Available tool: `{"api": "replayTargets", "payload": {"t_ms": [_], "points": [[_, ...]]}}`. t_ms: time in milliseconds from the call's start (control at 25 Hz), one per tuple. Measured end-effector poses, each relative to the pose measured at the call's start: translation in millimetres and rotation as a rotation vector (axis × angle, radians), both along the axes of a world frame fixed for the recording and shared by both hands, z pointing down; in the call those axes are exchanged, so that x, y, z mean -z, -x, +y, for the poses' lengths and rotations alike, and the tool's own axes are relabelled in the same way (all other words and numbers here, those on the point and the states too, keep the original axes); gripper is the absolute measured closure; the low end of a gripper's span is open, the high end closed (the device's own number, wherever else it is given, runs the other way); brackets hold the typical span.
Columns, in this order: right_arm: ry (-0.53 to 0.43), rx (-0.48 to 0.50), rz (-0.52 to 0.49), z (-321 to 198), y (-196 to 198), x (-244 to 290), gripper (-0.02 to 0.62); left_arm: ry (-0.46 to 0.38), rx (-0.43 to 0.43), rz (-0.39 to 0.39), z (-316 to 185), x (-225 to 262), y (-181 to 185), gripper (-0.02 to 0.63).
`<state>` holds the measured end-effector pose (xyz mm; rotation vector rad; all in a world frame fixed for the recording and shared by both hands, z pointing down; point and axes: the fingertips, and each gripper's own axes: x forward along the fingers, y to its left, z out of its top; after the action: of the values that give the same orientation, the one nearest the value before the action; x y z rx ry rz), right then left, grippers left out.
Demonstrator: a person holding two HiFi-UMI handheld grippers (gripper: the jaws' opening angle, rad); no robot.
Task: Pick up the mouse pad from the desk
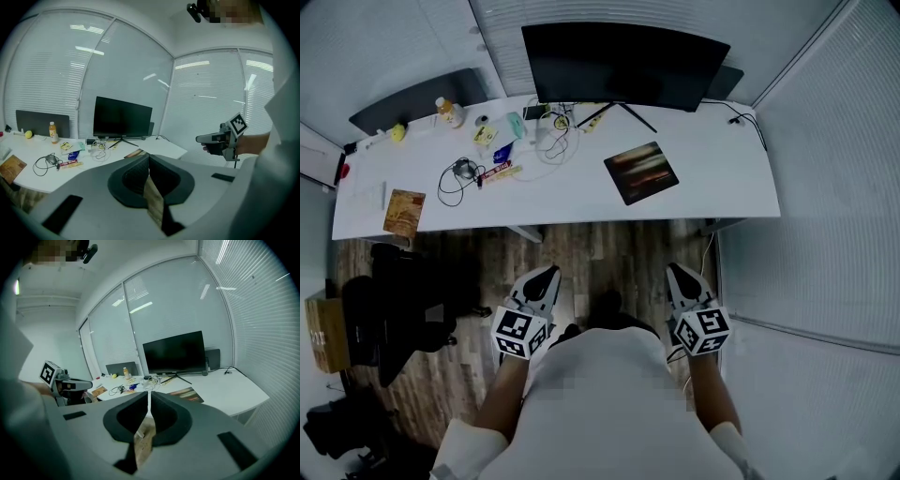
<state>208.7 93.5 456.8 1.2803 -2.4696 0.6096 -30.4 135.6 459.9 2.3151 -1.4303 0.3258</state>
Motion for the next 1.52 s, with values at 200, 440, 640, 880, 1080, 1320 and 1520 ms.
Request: {"api": "replayTargets", "payload": {"t_ms": [200,440,640,880,1080,1320,1520], "points": [[0.02,0.037,-0.016,-34,-12,-10,0.557,0.016,0.04,0.012,-21,-4,-14,0.588],[0.053,0.114,-0.022,-63,-18,-24,0.555,0.032,0.089,0.039,-41,-11,-34,0.588],[0.069,0.16,-0.011,-79,-19,-35,0.555,0.042,0.105,0.03,-51,-19,-45,0.588],[0.081,0.192,0.005,-91,-17,-41,0.555,0.071,0.108,0.025,-56,-29,-48,0.588],[0.098,0.195,0.025,-99,-13,-51,0.555,0.086,0.093,0.023,-61,-37,-47,0.588],[0.114,0.188,0.065,-112,-3,-61,0.555,0.103,0.073,0.041,-80,-51,-35,0.588],[0.125,0.189,0.121,-132,9,-73,0.555,0.118,0.029,0.033,-103,-62,-23,0.588]]}}
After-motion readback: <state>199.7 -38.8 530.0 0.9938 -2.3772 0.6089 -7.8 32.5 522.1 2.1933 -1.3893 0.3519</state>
